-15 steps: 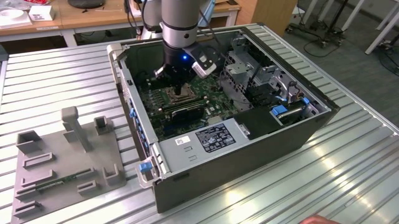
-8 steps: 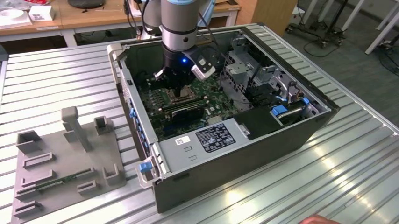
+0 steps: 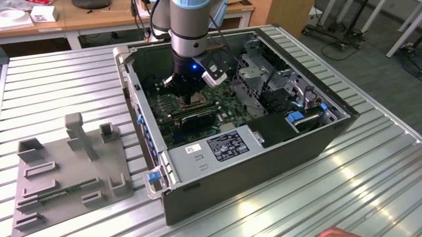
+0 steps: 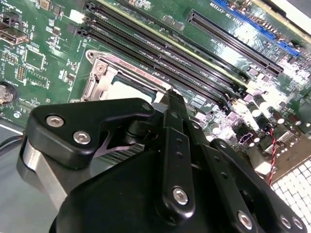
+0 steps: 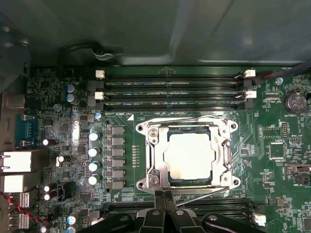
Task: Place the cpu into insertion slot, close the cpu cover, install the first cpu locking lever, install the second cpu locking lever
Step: 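Install the second cpu locking lever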
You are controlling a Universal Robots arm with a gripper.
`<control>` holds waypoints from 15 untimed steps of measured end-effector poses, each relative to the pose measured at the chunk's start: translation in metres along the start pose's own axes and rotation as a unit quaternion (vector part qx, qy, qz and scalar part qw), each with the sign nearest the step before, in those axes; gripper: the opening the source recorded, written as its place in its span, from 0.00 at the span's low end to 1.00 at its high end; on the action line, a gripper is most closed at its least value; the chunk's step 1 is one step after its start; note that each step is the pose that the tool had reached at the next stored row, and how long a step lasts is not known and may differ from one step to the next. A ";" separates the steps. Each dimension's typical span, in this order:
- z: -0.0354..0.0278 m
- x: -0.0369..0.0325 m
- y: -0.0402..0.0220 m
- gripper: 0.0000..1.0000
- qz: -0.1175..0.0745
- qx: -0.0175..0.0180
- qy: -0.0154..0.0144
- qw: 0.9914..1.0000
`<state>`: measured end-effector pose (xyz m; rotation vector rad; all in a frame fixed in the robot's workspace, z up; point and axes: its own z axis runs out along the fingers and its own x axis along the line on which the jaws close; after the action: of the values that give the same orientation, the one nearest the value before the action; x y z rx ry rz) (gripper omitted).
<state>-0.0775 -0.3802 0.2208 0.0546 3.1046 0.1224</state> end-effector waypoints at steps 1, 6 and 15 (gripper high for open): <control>0.0001 0.0002 -0.0001 0.11 0.000 0.000 0.000 1.000; 0.0000 0.0017 -0.0024 0.11 0.000 0.000 0.000 1.000; -0.0005 0.0044 -0.0073 0.11 0.000 0.000 0.000 1.000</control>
<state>-0.0821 -0.3874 0.2206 0.0545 3.1041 0.1229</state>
